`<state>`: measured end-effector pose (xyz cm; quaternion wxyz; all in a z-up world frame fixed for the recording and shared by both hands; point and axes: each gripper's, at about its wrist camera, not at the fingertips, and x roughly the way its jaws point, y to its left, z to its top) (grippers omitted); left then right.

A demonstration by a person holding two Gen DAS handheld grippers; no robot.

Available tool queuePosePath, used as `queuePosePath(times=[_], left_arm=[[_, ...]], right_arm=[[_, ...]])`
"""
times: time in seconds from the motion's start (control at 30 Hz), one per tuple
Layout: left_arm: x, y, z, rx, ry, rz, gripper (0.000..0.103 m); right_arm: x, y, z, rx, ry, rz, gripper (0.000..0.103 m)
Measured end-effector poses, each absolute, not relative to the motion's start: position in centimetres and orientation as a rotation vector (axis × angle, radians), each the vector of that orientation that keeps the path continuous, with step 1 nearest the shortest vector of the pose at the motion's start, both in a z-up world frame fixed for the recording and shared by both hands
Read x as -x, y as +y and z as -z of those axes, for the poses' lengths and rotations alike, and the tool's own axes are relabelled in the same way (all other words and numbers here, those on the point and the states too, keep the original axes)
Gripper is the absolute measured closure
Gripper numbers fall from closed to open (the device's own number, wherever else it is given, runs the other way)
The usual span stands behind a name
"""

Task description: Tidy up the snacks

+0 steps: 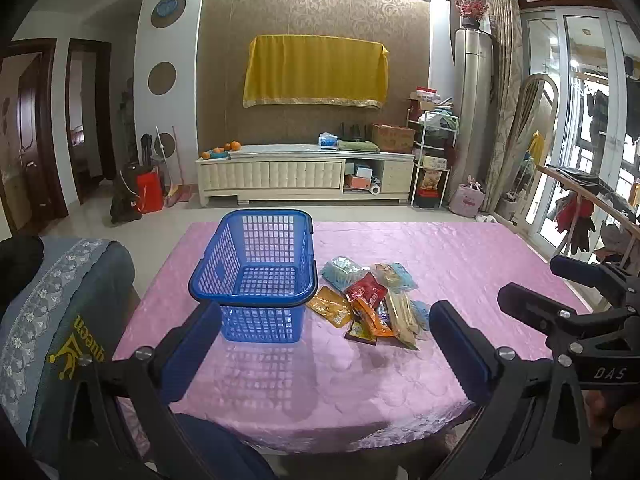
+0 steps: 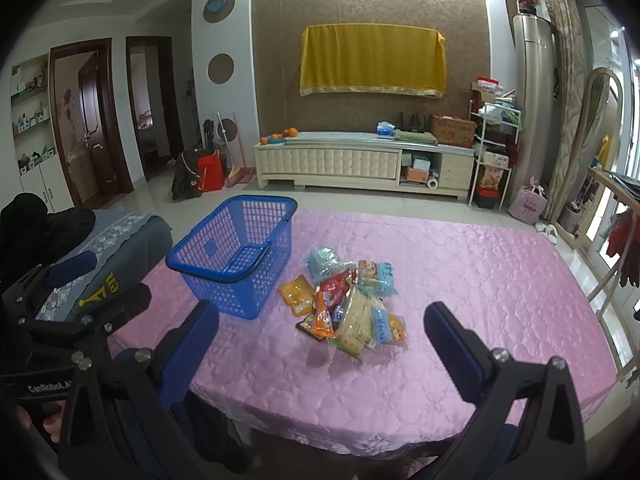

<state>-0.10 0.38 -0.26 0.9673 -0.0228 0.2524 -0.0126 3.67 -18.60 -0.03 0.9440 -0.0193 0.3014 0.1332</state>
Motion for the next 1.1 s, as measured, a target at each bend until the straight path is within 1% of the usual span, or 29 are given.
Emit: queuePosePath(times=[1.1], left_arm=[[-0.09, 0.27, 0.31, 0.059, 0.543, 0.038, 0.0]], right_arm=[[-4.09, -18.5, 0.6, 0.039, 0.662, -0.281, 0.0]])
